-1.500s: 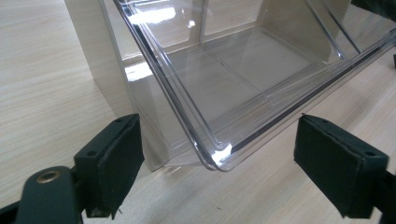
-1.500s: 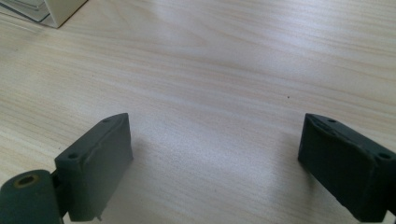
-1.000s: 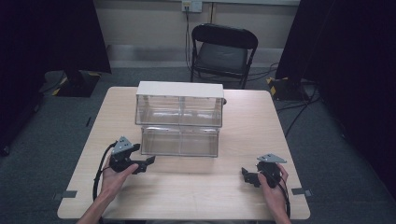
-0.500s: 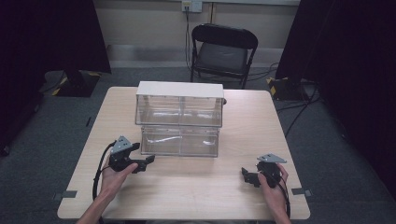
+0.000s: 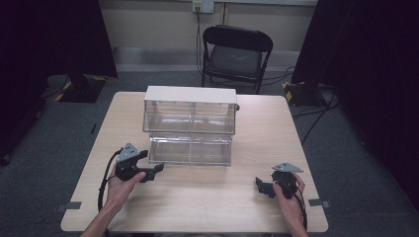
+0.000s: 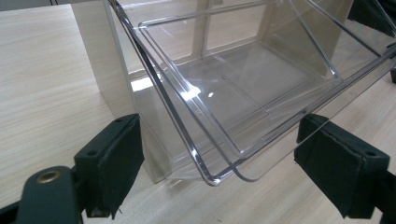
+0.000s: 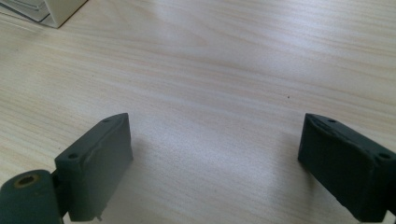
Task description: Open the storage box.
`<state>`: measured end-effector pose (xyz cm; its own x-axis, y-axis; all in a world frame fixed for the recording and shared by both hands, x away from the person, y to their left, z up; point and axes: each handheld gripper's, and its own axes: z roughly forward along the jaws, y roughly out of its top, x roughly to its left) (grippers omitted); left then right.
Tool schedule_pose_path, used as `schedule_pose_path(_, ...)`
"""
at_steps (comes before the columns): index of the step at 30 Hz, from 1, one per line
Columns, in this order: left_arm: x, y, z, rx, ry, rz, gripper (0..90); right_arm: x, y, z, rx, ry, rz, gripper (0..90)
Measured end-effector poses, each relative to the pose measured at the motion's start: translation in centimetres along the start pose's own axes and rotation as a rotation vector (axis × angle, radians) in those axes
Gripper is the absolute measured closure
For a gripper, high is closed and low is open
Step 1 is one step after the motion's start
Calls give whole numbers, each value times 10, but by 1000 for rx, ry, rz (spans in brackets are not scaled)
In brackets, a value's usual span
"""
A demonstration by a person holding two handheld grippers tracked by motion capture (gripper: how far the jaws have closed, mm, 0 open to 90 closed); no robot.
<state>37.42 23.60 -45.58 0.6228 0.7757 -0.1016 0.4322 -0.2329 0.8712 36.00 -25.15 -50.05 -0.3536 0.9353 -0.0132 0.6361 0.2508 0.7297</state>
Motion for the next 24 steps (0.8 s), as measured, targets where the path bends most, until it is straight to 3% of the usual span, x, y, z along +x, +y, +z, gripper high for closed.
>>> schedule_pose_path(13,-3,4,-1,-1,7,14,157,0,0,0,0,0,0,91)
schedule_pose_path(24,-1,5,-2,-5,11,-5,156,0,0,0,0,0,0,91)
